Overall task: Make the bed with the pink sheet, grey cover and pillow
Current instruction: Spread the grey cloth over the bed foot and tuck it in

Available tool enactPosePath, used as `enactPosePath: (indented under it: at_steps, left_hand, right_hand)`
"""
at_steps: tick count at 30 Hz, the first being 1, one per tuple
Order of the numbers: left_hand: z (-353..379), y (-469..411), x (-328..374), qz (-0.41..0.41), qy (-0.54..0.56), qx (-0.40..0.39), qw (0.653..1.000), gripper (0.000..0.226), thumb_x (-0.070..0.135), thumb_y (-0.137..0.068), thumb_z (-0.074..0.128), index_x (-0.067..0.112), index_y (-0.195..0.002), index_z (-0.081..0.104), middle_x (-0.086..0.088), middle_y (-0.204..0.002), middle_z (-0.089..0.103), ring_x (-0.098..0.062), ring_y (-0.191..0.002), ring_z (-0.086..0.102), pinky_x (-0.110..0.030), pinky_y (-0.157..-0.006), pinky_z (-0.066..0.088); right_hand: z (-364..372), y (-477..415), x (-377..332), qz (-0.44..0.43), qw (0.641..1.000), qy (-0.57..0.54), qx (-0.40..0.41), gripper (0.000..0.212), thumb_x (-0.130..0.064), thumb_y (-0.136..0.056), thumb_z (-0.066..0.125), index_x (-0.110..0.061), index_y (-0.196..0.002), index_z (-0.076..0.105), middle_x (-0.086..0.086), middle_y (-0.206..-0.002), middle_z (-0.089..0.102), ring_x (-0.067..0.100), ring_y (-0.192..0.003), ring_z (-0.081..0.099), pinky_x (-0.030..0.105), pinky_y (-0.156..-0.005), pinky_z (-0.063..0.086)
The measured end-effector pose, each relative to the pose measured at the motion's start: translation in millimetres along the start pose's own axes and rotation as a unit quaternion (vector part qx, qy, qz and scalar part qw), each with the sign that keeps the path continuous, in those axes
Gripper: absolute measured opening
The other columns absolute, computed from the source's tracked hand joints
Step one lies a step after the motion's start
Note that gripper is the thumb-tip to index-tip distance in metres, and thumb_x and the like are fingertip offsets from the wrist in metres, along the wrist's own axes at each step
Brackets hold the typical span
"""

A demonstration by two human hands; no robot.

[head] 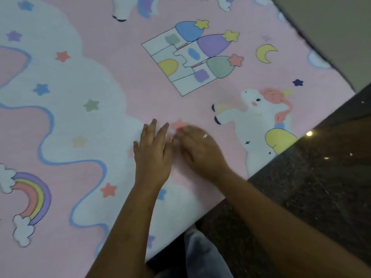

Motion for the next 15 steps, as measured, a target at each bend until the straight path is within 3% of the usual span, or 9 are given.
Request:
enactPosePath:
  at_steps: [4, 9, 11, 14, 15]
  left_hand:
    - [43.7, -16.2, 39.4, 0.01, -0.066, -0.025, 0.997, 0.055, 0.046, -0.096, 0.025, 0.028, -0.148, 0.029, 0.0, -0.157, 0.02, -0.022, -0.146, 0.013, -0.058, -0.112, 0.013]
    - [105.1, 4.4, 91.3, 0.007, -0.156, -0.058, 0.986, 0.068, 0.059, -0.085, 0.029, 0.022, -0.141, 0.044, -0.007, -0.149, 0.039, -0.032, -0.137, 0.036, -0.068, -0.1, 0.024]
    - [118.9, 18.4, 112.5, -0.002, -0.135, -0.072, 0.988, 0.076, 0.063, -0.085, 0.029, 0.022, -0.148, 0.028, -0.005, -0.156, 0.024, -0.03, -0.143, 0.022, -0.063, -0.106, 0.011]
    - [136.7, 39.3, 132.4, -0.002, -0.127, -0.084, 0.988, 0.076, 0.058, -0.092, 0.036, 0.031, -0.151, -0.004, 0.0, -0.159, -0.011, -0.025, -0.146, -0.012, -0.05, -0.108, -0.012]
    - [137.7, 45.3, 136.0, -0.008, -0.124, -0.083, 0.989, 0.073, 0.057, -0.094, 0.034, 0.033, -0.15, -0.005, 0.0, -0.159, -0.012, -0.024, -0.146, -0.012, -0.05, -0.11, -0.01]
  right_hand:
    - [-14.3, 4.9, 99.7, 0.132, 0.973, 0.144, -0.124, 0.054, -0.05, -0.095, 0.03, -0.029, -0.143, 0.042, -0.001, -0.149, 0.04, 0.023, -0.137, 0.037, 0.046, -0.112, 0.024]
    - [-90.1, 94.8, 202.4, 0.374, 0.909, 0.169, -0.076, 0.059, -0.06, -0.093, 0.02, -0.042, -0.149, 0.015, -0.01, -0.158, 0.015, 0.022, -0.147, 0.012, 0.051, -0.114, 0.007]
    - [-113.6, 131.9, 231.6, 0.464, 0.874, 0.138, -0.05, 0.06, -0.062, -0.093, 0.018, -0.043, -0.149, 0.007, -0.007, -0.16, 0.006, 0.026, -0.147, 0.004, 0.055, -0.114, 0.004]
    - [-138.7, 152.7, 257.8, 0.599, 0.796, 0.073, 0.041, 0.063, -0.052, -0.099, 0.024, -0.023, -0.153, 0.012, 0.006, -0.16, 0.004, 0.032, -0.147, 0.001, 0.056, -0.114, 0.006]
    - [-142.5, 142.8, 256.8, 0.585, 0.805, 0.08, 0.061, 0.064, -0.051, -0.099, 0.021, -0.018, -0.153, 0.015, 0.009, -0.16, 0.005, 0.033, -0.147, 0.003, 0.055, -0.115, 0.008]
Point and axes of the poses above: each hand's wrist, its own y-axis away from the middle knuckle, its own z-axis out of the palm, x = y × z, the point moved 5 cm from there along -y, towards the middle knuckle
